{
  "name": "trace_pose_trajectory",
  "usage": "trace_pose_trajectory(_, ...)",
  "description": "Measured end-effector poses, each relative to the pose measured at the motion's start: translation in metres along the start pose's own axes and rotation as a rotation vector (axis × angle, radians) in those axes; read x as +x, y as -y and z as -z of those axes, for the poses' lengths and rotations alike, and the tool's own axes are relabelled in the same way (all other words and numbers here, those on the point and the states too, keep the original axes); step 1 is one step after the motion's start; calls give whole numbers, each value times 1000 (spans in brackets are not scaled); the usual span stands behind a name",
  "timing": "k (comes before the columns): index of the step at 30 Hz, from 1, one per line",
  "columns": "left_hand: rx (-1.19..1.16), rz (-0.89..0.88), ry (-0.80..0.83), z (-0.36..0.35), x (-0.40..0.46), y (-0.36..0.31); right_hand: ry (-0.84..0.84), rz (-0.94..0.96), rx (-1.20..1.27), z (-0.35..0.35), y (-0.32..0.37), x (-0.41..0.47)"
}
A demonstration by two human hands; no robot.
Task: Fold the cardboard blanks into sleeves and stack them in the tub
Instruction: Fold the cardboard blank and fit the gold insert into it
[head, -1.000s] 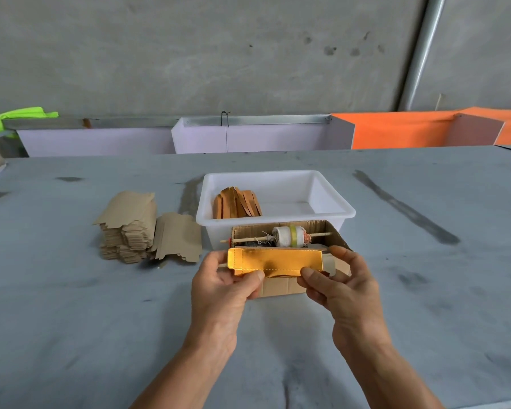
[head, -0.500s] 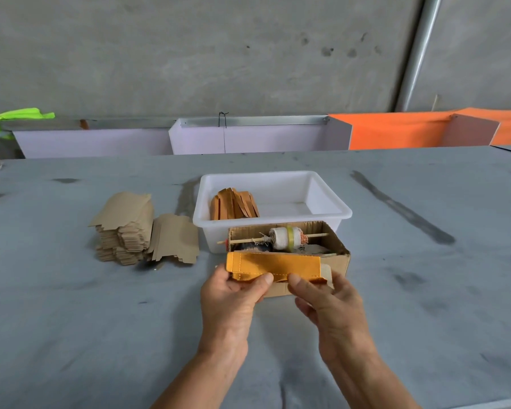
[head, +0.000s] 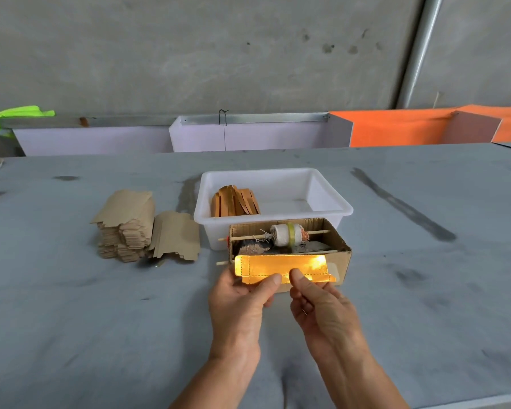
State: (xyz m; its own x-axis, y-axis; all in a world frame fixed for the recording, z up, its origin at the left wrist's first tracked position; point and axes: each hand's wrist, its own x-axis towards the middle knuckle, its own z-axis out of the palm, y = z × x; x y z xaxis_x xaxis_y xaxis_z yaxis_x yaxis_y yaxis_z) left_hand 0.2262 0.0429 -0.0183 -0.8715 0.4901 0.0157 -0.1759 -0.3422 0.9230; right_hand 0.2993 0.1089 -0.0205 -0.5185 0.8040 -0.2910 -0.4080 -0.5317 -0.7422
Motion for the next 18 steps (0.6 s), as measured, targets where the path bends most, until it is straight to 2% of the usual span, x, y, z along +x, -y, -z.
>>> trace_pose_trajectory(5,-39,107,-34,4,3,3,-15,33,-79,5,1,-2)
trace_pose_trajectory(13,-46,134,-1,15,6,4,-55,64,-113,12,0,-3)
trace_pose_trajectory(18,36,23,78,21,3,7,-20,-13,-47,14,-2,-2)
